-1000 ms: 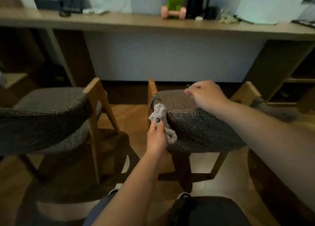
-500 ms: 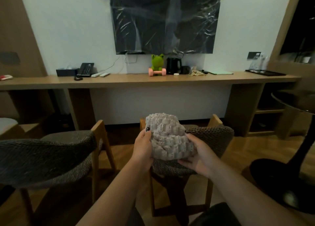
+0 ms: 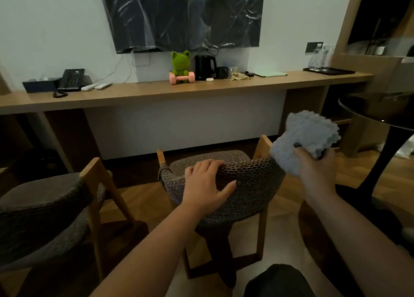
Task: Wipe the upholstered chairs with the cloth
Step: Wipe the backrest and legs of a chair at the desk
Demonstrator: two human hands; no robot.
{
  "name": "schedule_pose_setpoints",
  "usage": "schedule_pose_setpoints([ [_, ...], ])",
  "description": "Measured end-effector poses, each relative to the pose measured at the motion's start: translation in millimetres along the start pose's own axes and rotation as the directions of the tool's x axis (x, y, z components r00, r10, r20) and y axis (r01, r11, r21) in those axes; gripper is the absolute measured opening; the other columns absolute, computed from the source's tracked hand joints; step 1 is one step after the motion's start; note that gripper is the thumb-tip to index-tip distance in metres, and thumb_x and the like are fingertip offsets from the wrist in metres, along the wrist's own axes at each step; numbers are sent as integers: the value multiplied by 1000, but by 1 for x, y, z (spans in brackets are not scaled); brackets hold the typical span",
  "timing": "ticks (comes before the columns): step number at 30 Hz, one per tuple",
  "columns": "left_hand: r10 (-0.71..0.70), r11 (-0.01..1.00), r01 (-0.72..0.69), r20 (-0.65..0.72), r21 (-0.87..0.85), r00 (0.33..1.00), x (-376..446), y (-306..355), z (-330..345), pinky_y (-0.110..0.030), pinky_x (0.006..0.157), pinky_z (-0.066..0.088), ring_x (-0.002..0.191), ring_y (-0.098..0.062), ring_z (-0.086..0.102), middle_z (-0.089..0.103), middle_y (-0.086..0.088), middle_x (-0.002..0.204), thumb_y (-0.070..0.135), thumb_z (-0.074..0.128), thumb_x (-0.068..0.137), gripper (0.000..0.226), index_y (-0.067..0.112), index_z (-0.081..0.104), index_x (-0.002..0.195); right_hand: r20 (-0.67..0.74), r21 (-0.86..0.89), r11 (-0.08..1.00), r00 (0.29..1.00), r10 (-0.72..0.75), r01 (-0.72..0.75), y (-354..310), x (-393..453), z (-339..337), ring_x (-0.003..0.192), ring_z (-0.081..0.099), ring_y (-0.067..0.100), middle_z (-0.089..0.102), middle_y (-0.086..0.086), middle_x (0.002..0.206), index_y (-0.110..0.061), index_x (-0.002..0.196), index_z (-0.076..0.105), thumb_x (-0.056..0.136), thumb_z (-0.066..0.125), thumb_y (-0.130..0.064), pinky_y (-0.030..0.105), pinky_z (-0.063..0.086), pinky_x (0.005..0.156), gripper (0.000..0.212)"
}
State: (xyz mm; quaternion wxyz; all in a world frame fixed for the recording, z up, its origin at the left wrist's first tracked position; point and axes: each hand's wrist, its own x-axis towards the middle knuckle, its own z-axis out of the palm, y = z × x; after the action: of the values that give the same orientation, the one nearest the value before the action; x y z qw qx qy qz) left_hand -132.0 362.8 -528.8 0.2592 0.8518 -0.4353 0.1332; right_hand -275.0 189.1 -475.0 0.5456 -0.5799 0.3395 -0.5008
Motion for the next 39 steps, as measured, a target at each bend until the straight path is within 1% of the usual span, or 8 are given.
schedule_pose_setpoints([
  [3,-112,992,117,101,-53,989,18,-32,4,-32,82,47,97,-12,57,59,11,102,74,54,75,54,30,53,106,116,-224,974,993,-9,35,30,26,19,124,49,20,50,2,137,-17,136,40,86,63,-16,33,40,101,55],
  [5,-129,988,143,177,-66,976,25,-46,5,-30,69,45,85,-11,57,58,11,92,71,60,72,49,28,50,93,158,-221,975,987,-3,38,48,30,35,128,45,21,48,4,139,-16,138,39,89,58,-15,36,36,108,53],
  [14,-170,983,183,347,-2,922,28,-95,-34,-36,78,52,85,-16,59,60,4,89,56,72,73,46,21,53,97,240,-235,972,970,31,27,47,-4,89,110,45,7,50,-8,121,-17,138,37,87,59,-16,25,36,94,56],
  [17,-211,975,223,355,7,911,11,-125,-58,-37,80,52,87,-16,58,59,4,90,49,75,73,47,19,54,103,252,-301,953,966,53,26,45,-32,113,118,51,19,56,-1,123,-17,133,43,83,63,-24,38,39,104,54],
  [21,-229,972,232,328,29,916,-14,-160,-84,-34,83,49,94,-17,57,61,3,99,48,74,74,52,20,54,112,339,-350,934,939,59,68,37,-63,140,116,53,23,58,0,119,-16,132,42,84,61,-22,40,40,103,52],
  [25,-206,978,194,275,73,939,-20,-174,-86,-33,77,48,91,-16,58,60,5,95,55,71,74,47,22,50,101,354,-384,920,933,71,76,40,-64,161,123,48,24,51,1,132,-19,137,34,81,62,-29,41,36,105,64],
  [32,-182,979,166,141,114,973,8,-182,-55,-25,68,44,81,-7,53,52,12,87,72,61,67,55,26,44,92,319,-334,939,947,31,82,51,-26,184,121,45,11,50,-8,129,-20,138,37,82,70,-22,27,36,94,65],
  [39,-150,989,147,363,36,920,10,-182,-75,-23,71,43,85,-6,47,48,12,95,69,53,74,50,28,43,100,286,-422,903,933,219,-83,27,-24,187,108,47,6,52,-10,116,-17,136,44,84,67,-14,19,38,80,56],
])
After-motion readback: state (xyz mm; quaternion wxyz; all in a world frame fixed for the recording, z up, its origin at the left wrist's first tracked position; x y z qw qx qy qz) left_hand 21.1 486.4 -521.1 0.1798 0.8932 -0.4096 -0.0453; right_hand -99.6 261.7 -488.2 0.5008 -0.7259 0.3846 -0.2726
